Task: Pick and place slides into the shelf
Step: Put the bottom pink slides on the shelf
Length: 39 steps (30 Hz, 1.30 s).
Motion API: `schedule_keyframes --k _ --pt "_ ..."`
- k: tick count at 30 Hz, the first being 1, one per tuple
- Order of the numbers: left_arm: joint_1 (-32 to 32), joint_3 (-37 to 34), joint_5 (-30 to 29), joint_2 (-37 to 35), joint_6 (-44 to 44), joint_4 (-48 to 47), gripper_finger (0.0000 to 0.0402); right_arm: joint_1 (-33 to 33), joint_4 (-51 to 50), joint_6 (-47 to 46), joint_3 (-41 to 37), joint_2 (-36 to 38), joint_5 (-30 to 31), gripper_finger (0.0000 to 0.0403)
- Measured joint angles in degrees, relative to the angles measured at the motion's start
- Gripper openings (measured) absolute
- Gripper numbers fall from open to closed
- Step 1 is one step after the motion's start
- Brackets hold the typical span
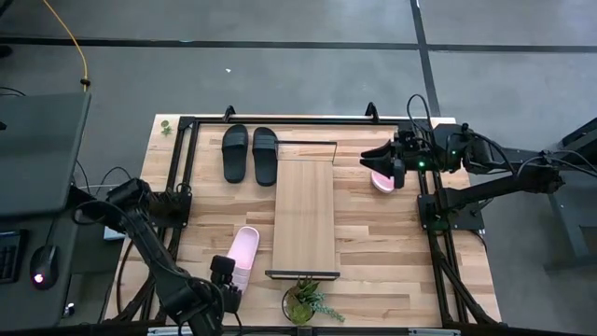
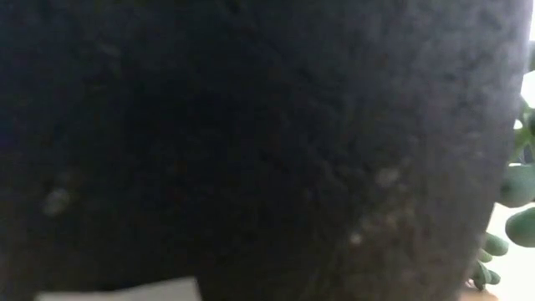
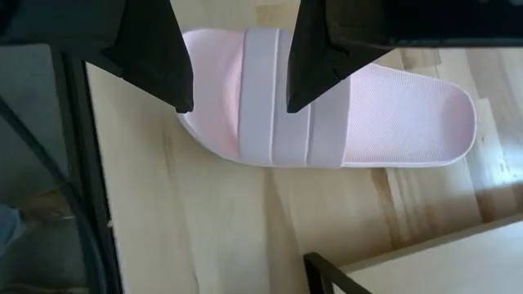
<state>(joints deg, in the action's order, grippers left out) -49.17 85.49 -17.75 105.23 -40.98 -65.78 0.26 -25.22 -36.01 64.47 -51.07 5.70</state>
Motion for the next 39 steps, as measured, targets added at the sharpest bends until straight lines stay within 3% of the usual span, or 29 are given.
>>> schedule_keyframes --k 13,29,39 --pt "-2.25 0.0 2.69 8.47 -1.62 -2.89 0.0181 0.0 -1.33 0.45 -0.02 0.01 -0.11 0.0151" --pt "-1.8 0.02 -4.84 10.99 -1.52 -4.87 0.0182 0.0 -1.31 0.02 -0.03 0.0 0.3 0.0151" --pt "0.38 -1.26 -6.44 12.85 -1.48 -4.84 0.0182 -0.01 -1.11 0.0 -0.02 0.02 0.32 0.0151"
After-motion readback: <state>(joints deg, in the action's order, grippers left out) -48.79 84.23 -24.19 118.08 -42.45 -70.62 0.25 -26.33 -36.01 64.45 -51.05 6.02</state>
